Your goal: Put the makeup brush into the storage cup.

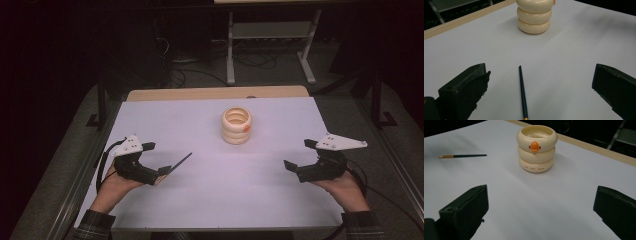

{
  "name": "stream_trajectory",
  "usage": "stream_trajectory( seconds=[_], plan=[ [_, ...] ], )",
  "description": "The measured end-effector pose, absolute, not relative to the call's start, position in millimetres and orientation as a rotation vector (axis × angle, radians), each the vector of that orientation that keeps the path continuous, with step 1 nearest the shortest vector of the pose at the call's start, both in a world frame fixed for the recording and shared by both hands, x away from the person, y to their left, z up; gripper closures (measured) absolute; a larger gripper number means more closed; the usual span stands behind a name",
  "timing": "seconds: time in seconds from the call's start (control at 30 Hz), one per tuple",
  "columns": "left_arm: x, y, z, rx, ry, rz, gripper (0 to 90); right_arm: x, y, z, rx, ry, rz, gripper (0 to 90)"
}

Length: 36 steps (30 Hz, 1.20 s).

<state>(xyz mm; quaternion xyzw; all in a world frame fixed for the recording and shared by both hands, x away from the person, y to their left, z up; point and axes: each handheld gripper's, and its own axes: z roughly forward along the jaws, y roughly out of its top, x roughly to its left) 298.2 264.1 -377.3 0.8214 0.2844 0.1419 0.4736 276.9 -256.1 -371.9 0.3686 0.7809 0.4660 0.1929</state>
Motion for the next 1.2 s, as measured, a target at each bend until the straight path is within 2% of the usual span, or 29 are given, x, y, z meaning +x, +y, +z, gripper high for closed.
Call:
stream_trajectory(
  seconds=[0.37, 0.63, 0.77, 1.2],
  plan=[
    [298.1, 267.7, -374.4, 2.01, 0.703, 0.353, 0.0, 276.8, -255.9, -370.8, 1.031, 2.19, 1.311, 0.0],
    [298.7, 269.9, -373.5, 2.03, 0.707, 0.351, 6.9, 276.6, -256.6, -369.7, 1.03, 2.185, 1.31, 0.0],
    [300.2, 271.5, -372.9, 2.038, 0.717, 0.351, 13.8, 276.6, -256.6, -369.7, 1.031, 2.187, 1.308, 0.0],
    [305.8, 274.3, -371.1, 2.089, 0.747, 0.343, 22.3, 277.0, -255.4, -370.2, 1.029, 2.191, 1.302, 0.0]
  ],
)
